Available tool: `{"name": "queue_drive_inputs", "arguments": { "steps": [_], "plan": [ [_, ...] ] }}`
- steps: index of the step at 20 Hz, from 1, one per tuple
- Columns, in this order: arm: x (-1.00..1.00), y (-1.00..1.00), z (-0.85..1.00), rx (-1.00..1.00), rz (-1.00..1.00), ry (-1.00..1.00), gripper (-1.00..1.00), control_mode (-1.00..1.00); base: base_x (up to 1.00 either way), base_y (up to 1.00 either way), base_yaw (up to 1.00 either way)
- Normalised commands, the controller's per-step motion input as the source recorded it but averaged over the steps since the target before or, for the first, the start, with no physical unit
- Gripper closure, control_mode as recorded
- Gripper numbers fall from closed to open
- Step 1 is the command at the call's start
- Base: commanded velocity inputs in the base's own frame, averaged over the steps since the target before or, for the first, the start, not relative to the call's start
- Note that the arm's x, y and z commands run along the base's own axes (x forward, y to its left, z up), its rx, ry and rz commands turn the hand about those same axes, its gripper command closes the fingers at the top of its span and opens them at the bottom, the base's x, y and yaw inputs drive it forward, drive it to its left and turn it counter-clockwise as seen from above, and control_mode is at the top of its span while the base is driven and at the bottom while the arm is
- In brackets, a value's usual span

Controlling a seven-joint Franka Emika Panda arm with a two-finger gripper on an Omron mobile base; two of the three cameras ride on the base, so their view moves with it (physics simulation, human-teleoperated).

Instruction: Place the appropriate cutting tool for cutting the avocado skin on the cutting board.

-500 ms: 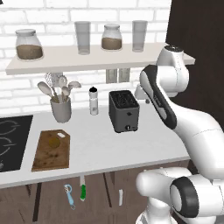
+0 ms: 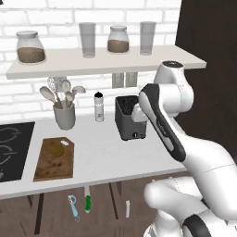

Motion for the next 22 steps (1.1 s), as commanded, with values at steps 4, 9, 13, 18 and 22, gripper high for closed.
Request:
{"name": "queue_drive_inputs", "arguments": {
  "steps": [4,9,13,18,22],
  "plan": [
    [-0.35,0.91,-0.74,0.0,0.07,0.27,-1.0,-1.0,0.0,0.0,0.0],
    [-0.27,0.18,-0.54,-0.03,0.01,0.01,-1.0,-1.0,0.0,0.0,0.0],
    [-0.41,0.5,-0.45,0.0,0.0,0.08,-1.0,-1.0,0.0,0.0,0.0],
    [-0.38,0.78,-0.5,-0.01,-0.01,0.11,-1.0,-1.0,0.0,0.0,0.0],
    [-0.1,1.0,-0.46,-0.04,-0.06,0.16,-1.0,-1.0,0.0,0.0,0.0]
  ]
}}
